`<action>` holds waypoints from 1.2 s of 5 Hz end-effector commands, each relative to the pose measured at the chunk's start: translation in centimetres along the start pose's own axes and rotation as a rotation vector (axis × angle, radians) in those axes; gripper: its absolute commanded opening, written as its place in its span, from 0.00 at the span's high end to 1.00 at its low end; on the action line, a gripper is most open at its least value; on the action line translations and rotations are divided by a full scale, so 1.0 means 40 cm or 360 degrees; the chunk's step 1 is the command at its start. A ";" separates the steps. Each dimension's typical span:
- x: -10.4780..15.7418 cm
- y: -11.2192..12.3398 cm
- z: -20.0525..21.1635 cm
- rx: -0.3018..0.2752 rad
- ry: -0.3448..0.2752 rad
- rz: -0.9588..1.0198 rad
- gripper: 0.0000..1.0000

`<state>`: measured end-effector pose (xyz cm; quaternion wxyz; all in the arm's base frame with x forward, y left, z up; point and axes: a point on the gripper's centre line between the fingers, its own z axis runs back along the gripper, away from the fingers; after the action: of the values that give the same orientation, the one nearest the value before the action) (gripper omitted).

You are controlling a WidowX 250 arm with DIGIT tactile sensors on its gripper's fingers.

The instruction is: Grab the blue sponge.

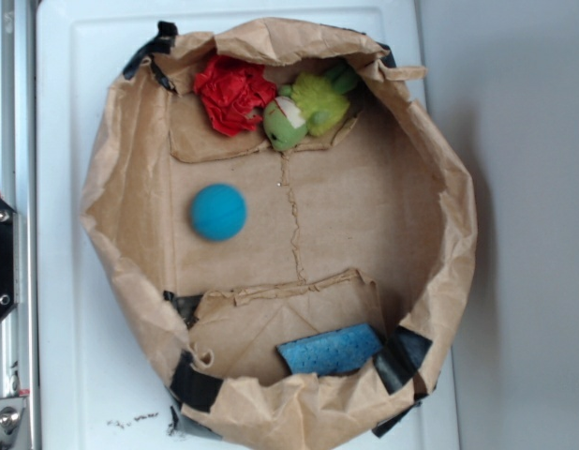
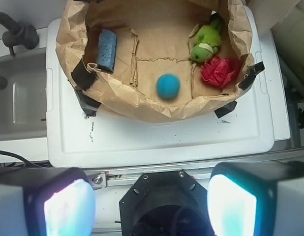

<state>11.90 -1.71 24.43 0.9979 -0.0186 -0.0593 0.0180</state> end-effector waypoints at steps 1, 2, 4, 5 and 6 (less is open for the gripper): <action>0.000 0.000 0.000 0.0000 0.0000 0.0000 0.00; 0.117 0.041 -0.084 0.0329 -0.0279 0.0372 0.00; 0.117 0.041 -0.084 0.0329 -0.0279 0.0372 0.00; 0.117 0.041 -0.084 0.0329 -0.0279 0.0372 0.00; 0.202 0.032 -0.109 0.0052 -0.0121 0.0342 0.00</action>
<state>20.01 -0.70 19.68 0.9897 0.0001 -0.0763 0.1210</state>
